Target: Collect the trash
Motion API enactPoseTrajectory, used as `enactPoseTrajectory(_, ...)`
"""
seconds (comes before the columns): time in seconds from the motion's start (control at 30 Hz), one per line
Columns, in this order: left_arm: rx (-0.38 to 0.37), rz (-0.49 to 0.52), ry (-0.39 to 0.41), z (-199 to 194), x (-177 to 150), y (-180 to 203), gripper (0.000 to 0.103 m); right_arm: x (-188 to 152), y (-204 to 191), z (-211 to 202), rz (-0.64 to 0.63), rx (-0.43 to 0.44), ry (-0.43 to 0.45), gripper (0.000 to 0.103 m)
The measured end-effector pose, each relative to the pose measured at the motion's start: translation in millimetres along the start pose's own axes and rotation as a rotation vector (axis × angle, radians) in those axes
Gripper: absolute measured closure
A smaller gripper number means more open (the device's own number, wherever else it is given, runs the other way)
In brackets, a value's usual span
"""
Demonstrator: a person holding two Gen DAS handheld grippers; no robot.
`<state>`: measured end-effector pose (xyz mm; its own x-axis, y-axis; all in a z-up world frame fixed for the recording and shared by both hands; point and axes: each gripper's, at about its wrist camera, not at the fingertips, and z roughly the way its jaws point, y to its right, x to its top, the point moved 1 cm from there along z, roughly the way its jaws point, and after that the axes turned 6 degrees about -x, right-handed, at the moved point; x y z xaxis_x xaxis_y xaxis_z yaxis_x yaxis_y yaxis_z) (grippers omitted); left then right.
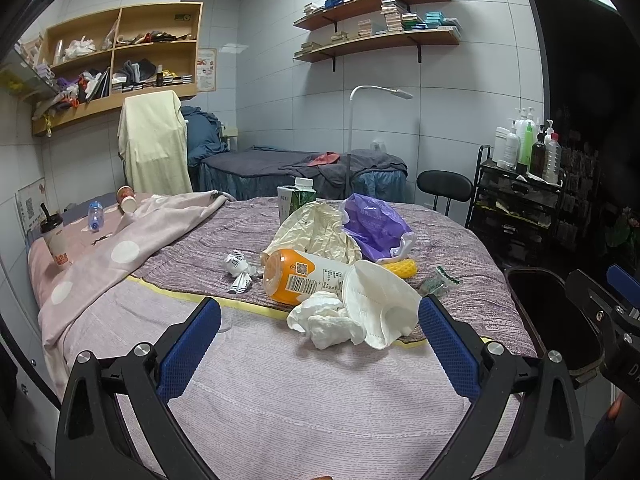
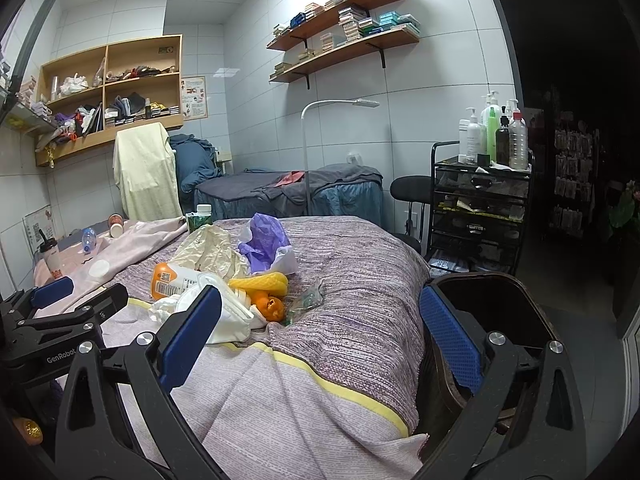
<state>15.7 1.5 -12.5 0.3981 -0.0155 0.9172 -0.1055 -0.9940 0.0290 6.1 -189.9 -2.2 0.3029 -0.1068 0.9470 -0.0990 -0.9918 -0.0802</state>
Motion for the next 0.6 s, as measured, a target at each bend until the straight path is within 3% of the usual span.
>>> enactPoseTrajectory(0.6,-0.001,-0.003,-0.003,1.2,-3.1,-0.7,0.006,-4.0,-2.3,1.8,0.004,0.002,-0.011,0.005)
